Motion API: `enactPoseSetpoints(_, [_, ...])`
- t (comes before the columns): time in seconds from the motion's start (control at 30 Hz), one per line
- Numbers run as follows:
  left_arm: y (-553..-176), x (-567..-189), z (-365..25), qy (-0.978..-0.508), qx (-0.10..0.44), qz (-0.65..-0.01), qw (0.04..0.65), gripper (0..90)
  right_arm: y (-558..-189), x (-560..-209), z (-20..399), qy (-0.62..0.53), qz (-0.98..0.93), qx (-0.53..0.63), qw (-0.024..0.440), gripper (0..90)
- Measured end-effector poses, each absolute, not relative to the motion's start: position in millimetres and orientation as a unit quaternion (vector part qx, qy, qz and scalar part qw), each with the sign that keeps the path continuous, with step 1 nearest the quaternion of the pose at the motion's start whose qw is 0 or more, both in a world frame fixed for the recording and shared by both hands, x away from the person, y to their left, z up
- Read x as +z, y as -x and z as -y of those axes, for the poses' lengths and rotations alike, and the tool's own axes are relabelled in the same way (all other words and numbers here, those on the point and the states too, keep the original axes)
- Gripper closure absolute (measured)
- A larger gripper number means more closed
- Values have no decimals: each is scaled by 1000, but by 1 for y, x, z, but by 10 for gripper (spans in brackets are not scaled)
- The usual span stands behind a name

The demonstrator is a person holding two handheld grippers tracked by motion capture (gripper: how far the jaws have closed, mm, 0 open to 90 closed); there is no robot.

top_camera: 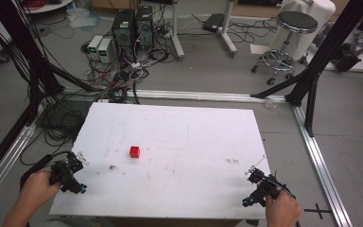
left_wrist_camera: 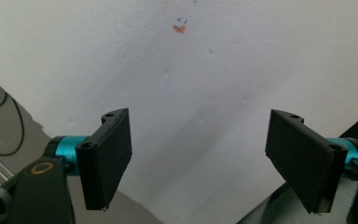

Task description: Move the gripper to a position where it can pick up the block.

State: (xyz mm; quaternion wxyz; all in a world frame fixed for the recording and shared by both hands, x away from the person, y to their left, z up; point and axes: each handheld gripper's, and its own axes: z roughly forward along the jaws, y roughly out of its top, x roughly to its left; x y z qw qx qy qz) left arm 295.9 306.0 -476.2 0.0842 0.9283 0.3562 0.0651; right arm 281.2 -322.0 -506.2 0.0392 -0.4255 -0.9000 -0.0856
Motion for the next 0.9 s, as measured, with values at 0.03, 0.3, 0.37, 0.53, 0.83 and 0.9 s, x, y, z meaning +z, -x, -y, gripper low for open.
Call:
enactPoseSetpoints(0.03, [-300, -476, -305, -934, 62, -343, 79, 230, -281, -506, 323, 428, 899, -88, 38, 11])
enactPoseSetpoints(0.3, [-320, -476, -299, -955, 45, -286, 61, 230, -281, -506, 324, 427, 899, -87, 41, 12])
enactPoseSetpoints(0.37, [-325, -474, -297, -960, 42, -271, 58, 230, -281, -507, 324, 428, 899, -87, 40, 12])
enactPoseSetpoints(0.53, [-338, -469, -291, -971, 35, -231, 55, 230, -282, -507, 322, 424, 901, -86, 40, 12])
enactPoseSetpoints(0.83, [-357, -462, -278, -982, 38, -180, 41, 231, -283, -507, 322, 423, 901, -87, 40, 12])
enactPoseSetpoints(0.9, [-361, -461, -275, -985, 38, -164, 33, 231, -283, -507, 322, 424, 901, -87, 41, 11])
